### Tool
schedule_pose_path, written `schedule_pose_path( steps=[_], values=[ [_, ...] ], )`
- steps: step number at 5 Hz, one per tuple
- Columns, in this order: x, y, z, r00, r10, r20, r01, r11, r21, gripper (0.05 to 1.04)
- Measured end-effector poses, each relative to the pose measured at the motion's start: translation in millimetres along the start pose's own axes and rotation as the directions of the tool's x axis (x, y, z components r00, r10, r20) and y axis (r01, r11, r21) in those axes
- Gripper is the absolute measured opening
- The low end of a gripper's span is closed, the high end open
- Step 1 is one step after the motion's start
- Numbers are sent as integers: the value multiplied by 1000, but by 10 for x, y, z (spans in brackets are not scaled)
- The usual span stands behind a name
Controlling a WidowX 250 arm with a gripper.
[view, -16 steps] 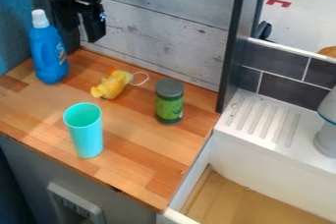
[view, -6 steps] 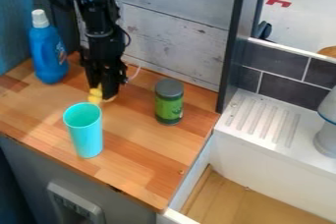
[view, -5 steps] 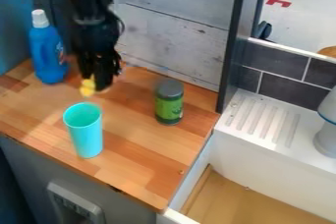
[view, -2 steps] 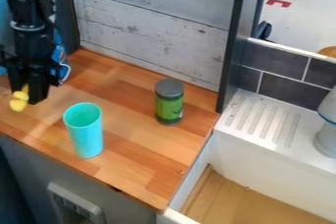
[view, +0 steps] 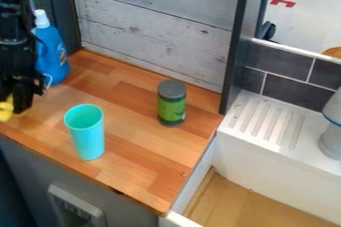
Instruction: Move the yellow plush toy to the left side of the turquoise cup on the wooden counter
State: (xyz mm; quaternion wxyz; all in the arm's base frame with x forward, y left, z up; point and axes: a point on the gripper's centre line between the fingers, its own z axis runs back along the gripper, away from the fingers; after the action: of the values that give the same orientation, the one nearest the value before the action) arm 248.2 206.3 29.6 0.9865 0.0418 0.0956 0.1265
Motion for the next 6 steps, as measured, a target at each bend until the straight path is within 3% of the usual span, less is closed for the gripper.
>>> schedule_pose_path(
  steps=[1, 2, 3, 4, 5, 6],
  values=[
    [-42, -33, -184, 997, -16, -80, 15, 1000, -17, 436],
    [-28, -30, -223, 994, -19, -111, 16, 1000, -26, 436],
    [-38, -29, -231, 992, -19, -125, 16, 1000, -23, 506],
    [-54, -68, -233, 995, -18, -96, 13, 999, -51, 828],
    [-74, -63, 19, 1000, -13, 1, 13, 998, -63, 1011],
    [-110, -51, 285, 994, 13, 109, -7, 999, -49, 1008]
  ],
)
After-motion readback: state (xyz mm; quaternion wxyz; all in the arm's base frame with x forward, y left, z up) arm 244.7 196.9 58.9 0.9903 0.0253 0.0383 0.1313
